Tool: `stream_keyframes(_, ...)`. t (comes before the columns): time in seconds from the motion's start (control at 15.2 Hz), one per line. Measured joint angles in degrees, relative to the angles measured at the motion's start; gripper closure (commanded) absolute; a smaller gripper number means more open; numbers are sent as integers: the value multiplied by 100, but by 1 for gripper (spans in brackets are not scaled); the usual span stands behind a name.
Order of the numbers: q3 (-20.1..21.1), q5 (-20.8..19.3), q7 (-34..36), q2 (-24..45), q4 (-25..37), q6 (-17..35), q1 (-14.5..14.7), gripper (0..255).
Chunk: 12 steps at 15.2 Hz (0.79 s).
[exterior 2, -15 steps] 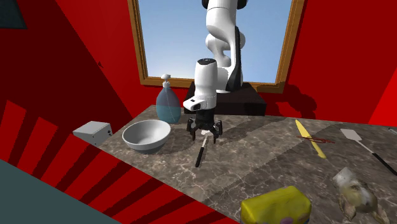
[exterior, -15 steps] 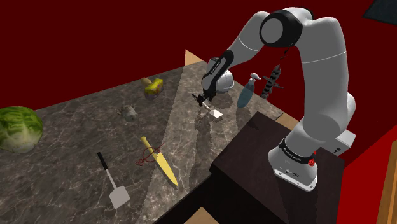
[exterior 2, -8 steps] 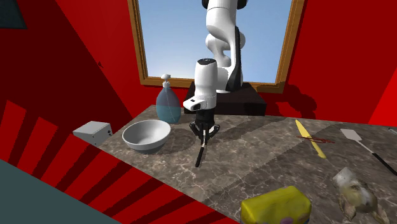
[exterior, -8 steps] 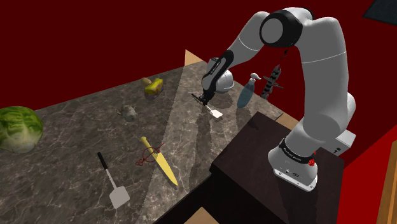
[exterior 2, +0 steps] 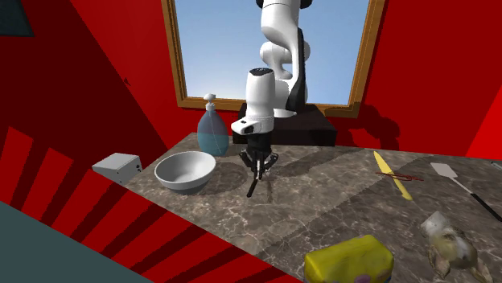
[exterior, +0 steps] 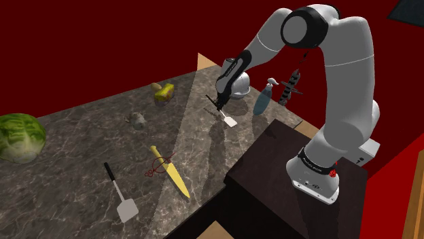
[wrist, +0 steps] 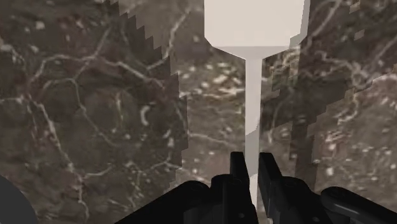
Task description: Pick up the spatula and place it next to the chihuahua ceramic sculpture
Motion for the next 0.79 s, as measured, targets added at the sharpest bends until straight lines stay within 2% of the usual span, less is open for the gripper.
stream_keyframes(0.79,-144,-121,104,-890,-256,-636,123,255)
